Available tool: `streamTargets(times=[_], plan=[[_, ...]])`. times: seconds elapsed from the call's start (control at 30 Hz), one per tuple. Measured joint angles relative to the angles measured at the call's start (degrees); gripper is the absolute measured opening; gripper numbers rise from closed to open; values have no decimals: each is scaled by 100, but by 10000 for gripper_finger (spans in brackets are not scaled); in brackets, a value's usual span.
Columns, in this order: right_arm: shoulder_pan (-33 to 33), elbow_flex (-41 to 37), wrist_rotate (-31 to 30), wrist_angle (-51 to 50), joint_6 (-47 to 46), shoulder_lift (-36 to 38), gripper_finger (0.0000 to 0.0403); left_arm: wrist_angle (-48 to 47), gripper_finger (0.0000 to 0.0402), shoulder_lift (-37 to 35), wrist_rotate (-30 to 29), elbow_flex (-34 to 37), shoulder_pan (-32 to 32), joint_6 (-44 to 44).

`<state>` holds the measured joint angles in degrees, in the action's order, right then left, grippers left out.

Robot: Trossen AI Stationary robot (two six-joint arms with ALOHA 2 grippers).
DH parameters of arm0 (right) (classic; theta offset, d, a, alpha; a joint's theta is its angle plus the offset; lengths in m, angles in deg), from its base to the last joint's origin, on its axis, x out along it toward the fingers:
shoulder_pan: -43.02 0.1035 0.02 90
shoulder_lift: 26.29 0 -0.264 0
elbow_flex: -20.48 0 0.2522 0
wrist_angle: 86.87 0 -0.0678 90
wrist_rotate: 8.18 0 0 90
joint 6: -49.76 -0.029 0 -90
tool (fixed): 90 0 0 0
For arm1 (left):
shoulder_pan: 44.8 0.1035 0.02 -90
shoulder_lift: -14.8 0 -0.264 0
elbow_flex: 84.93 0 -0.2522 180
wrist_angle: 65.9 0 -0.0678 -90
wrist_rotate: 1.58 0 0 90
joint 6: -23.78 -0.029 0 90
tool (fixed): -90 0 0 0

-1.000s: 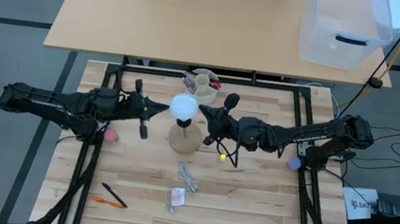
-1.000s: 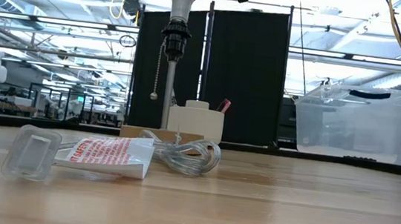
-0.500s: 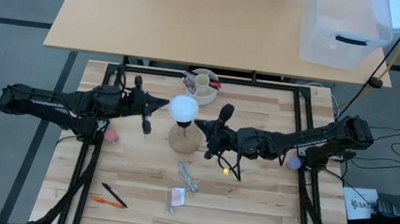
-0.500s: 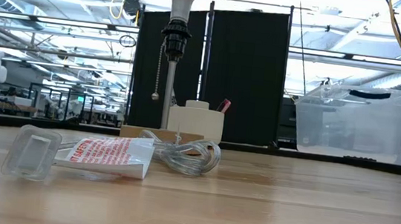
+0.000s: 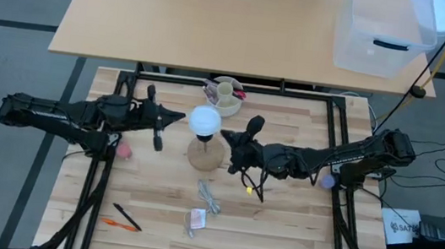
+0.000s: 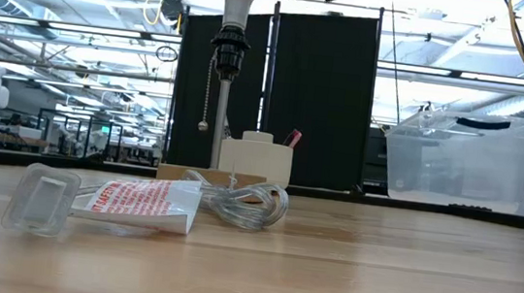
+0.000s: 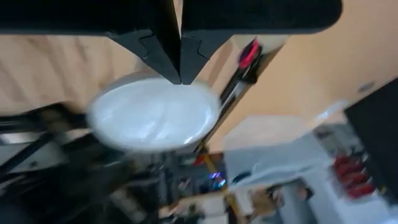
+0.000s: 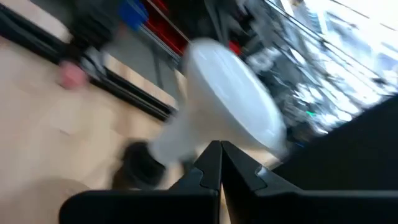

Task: Screw lightbulb
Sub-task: Insert the lightbulb into the wooden lamp

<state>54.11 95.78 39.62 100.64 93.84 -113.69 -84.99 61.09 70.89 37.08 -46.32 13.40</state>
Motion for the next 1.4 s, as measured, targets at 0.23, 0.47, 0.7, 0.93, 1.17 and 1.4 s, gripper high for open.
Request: streamTargets(times=[0.23,0.47,0.7,0.93,1.17,1.4], plan=[[-362,0,-92,419,463,4,0,4,0,-63,78,-95,-382,-47],[-788,0,655,468,180,7,0,33,0,404,80,-87,-376,122],[-844,0,817,429,159,7,0,131,0,388,49,-87,-308,134],[-659,-2,721,402,161,12,0,30,0,380,40,-87,-43,244],[-439,-2,698,357,114,22,0,-20,0,380,-46,-87,136,286],[-219,-2,1014,359,-13,9,0,49,0,412,-72,-87,386,467]])
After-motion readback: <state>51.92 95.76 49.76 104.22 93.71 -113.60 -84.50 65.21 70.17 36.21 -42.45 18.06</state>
